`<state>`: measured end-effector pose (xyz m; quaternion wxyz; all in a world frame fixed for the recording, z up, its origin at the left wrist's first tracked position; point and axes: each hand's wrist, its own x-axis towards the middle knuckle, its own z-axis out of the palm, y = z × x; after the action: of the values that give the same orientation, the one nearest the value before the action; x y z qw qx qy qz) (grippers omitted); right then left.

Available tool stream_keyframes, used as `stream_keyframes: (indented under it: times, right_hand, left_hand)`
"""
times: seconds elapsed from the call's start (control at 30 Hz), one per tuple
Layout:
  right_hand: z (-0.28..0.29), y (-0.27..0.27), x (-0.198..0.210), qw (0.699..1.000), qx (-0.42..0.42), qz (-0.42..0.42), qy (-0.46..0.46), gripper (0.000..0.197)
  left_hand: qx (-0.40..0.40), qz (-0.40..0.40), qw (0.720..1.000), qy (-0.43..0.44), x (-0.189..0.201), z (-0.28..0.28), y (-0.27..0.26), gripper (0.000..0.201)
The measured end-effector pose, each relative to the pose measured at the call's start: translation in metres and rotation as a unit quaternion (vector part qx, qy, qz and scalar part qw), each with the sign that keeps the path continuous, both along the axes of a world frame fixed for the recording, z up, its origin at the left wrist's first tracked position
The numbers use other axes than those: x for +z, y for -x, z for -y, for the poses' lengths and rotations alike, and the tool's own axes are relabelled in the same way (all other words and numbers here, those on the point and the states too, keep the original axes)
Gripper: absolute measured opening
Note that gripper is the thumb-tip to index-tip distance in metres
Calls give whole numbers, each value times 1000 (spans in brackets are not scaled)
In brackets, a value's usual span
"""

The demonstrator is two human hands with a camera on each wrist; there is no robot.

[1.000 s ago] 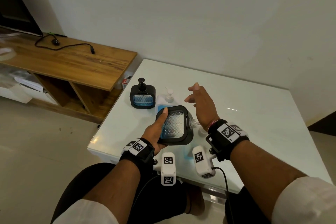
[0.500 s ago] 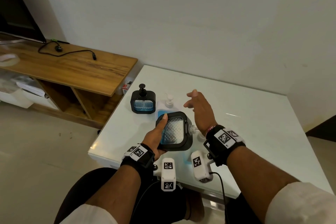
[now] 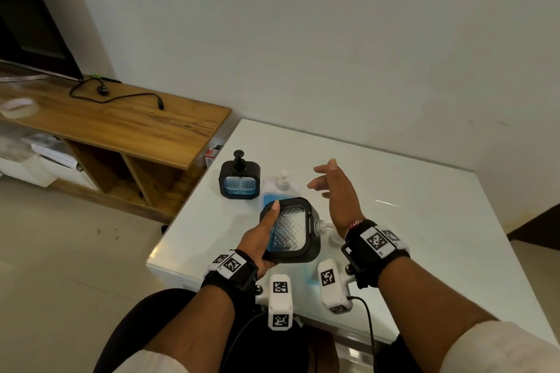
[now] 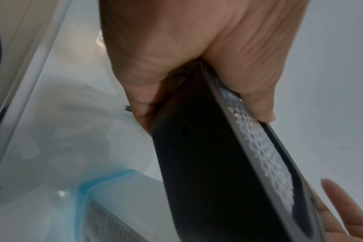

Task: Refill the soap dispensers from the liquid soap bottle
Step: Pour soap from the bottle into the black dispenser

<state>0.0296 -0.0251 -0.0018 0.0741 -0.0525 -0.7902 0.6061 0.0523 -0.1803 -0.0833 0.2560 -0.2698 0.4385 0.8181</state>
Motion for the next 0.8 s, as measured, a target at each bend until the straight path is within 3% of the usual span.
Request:
stream_keyframes:
  times: [0.13,0.3,0.4,0.53,0.73,0.8]
  right_hand:
    - [1,1,1,1000,-3,-7,3,64]
    - [3,-4,-3,999,26,-8,-38,58]
    - [-1,-1,-2,1000,8,-6,-7,65]
    - [-2,1,-2,1000,3,-17,8,65]
    - [-1,-1,-3,999,34,-24,-17,68]
    - [-1,-2,-4,999,30,-25,-8,67]
  left_hand:
    - [0,2,1000,8,-1,0,2,94]
    - [0,1,1000,-4,-1,-1,2,86]
    - [-5,0,1000,7,-1,-1,0,95]
    - [-4,-2,1000,11,-1,0,2,86]
    - [-8,6,1000,23,-7,0,4,117]
    - [-10,6,1000,18,-8,1,3,111]
